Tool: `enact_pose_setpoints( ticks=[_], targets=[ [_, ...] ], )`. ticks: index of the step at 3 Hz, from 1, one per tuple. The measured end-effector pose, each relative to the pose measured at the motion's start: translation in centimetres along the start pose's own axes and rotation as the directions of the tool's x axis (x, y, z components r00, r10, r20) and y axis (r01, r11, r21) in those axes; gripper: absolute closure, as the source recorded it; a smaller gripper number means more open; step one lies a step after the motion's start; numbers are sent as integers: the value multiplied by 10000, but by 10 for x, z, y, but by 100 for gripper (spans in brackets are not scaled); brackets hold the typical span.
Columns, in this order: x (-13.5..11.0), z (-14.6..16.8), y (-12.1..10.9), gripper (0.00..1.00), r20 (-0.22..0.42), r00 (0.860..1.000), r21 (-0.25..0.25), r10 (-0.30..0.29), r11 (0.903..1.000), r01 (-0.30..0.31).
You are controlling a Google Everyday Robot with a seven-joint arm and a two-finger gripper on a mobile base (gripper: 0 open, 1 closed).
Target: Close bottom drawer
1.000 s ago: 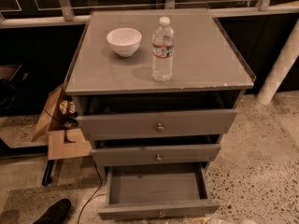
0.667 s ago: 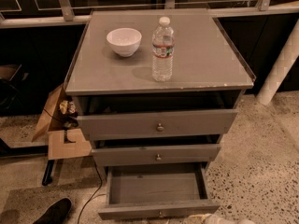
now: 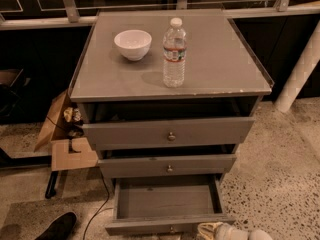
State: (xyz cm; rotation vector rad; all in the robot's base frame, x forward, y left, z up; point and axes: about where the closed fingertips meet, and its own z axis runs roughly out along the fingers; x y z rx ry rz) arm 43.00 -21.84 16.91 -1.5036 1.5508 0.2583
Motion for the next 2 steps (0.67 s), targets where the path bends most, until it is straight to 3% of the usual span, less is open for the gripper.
enact_pose_setpoints(
  ticks=[2],
  targets=[
    [17, 18, -21, 100, -116, 9999, 360, 0, 9994, 5]
  ],
)
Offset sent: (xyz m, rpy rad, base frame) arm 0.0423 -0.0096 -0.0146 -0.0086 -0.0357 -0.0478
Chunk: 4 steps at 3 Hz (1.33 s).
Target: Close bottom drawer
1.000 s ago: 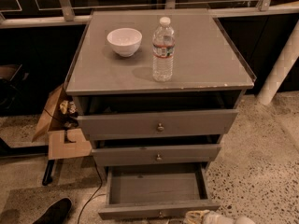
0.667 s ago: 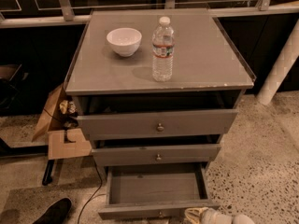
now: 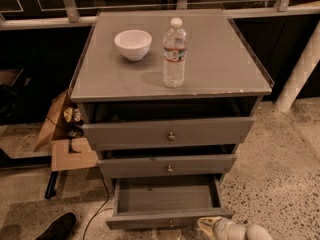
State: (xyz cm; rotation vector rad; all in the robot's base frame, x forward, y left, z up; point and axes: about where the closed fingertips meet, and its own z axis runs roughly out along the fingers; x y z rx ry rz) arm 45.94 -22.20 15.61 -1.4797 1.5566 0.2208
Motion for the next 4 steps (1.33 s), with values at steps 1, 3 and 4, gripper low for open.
enact_pose_setpoints(
  ticks=[1, 3, 4],
  targets=[
    [-5, 5, -15, 100, 99, 9999, 262, -139, 9996, 136],
    [-19, 29, -56, 100, -70, 9993, 888, -370, 9953, 374],
    [-18, 46, -71, 100, -681, 9973, 1095, -267, 9934, 340]
  ],
)
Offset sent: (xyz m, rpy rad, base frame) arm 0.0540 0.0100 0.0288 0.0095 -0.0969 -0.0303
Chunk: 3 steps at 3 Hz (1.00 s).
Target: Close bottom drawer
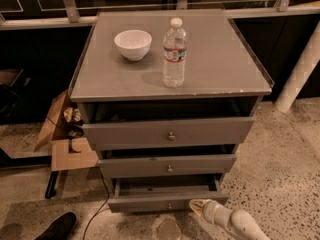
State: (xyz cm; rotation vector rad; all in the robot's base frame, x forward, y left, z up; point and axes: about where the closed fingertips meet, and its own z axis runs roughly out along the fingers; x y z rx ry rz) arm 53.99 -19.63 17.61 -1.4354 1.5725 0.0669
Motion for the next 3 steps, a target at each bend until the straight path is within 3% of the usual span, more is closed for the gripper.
enact_pose_setpoints(
  ticks=[1, 3],
  targets=[
    [9, 20, -24, 100, -893, 9955, 552, 327, 9981, -278],
    [10, 37, -49, 100, -1244, 9907, 896, 560, 9950, -449]
  ],
)
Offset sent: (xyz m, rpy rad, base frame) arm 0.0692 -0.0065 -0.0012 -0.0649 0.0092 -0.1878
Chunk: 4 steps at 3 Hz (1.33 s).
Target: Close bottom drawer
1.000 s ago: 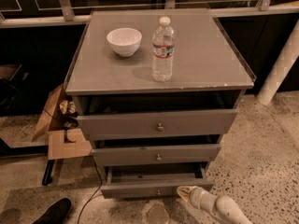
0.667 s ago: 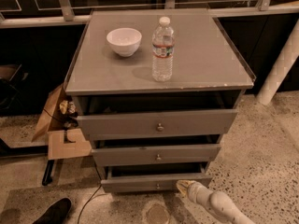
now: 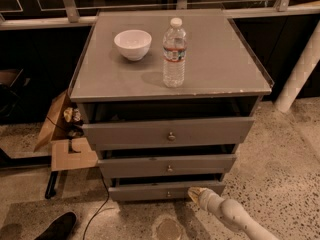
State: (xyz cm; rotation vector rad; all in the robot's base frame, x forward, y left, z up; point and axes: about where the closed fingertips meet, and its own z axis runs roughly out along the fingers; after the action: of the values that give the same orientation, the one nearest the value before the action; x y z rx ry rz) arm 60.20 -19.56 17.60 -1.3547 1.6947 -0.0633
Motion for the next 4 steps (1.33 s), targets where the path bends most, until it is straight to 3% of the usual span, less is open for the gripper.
enact_pose_setpoints(
  ticks=[2, 3, 4],
  targets=[
    [-9, 15, -17, 100, -49, 9998, -14, -167, 9999, 167],
    [-14, 13, -12, 100, 9, 9991, -558, -413, 9976, 413],
    [-18, -7, 13, 100, 0, 9994, -1890, -349, 9814, 343]
  ],
)
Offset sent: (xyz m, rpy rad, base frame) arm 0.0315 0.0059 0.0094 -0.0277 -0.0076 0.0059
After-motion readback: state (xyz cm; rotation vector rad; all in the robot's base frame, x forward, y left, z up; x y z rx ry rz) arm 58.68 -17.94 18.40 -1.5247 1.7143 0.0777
